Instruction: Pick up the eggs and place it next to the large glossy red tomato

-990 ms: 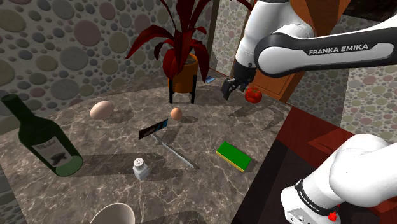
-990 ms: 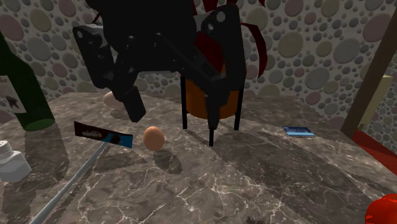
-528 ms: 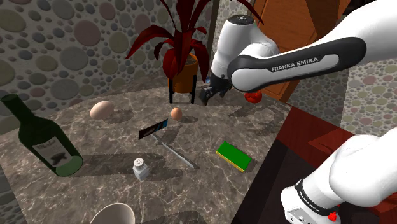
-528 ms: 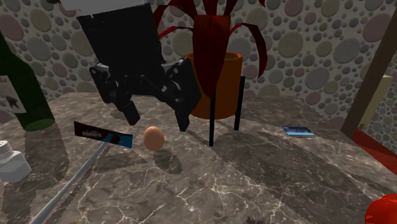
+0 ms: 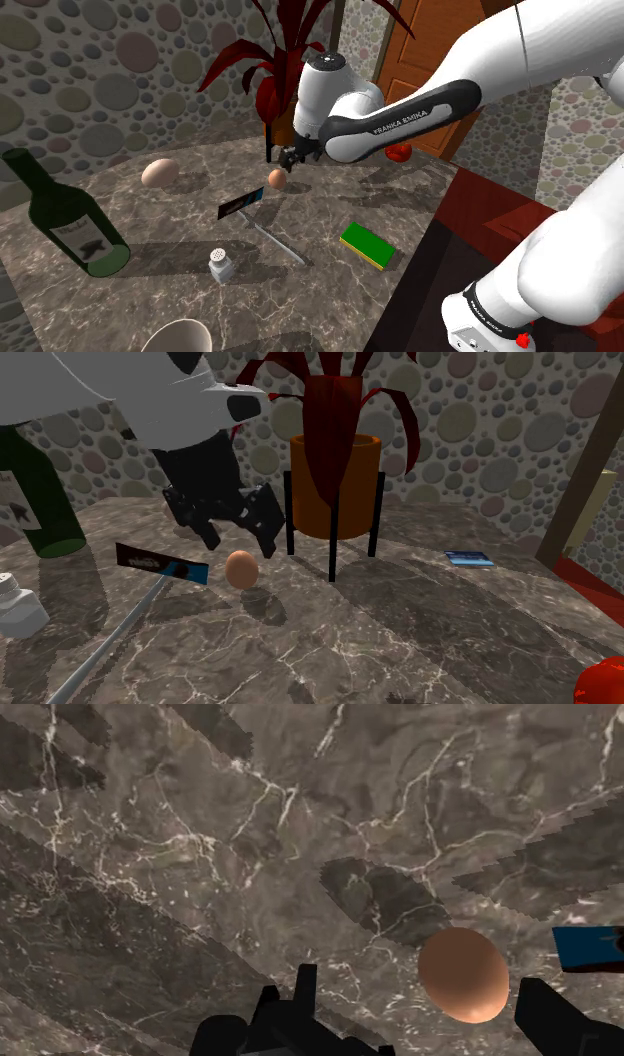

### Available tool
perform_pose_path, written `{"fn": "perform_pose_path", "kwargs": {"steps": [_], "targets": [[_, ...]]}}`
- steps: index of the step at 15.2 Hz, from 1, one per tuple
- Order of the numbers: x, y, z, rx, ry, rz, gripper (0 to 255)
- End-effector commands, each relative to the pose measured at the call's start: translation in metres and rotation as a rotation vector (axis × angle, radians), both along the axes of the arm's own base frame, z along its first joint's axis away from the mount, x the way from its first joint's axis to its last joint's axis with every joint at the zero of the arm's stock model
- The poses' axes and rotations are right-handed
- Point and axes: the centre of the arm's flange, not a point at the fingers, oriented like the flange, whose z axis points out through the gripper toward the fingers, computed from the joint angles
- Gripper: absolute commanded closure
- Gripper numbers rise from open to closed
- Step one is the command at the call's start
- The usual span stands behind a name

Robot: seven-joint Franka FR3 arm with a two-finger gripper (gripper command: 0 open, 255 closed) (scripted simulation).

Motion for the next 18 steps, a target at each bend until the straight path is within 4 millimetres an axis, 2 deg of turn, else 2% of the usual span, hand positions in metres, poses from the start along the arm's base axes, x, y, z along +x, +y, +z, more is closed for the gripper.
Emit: {"fn": "perform_pose_path", "kwargs": {"steps": [1,6,13,18], "targets": [[0.015,0.015,-0.014,0.0,-0.015,-0.006,0],[0.055,0.05,-0.045,-0.001,-0.049,-0.02,0],[0.066,0.046,-0.08,-0.001,-0.049,-0.02,0],[0.066,0.045,-0.083,-0.001,-0.049,-0.02,0]]}}
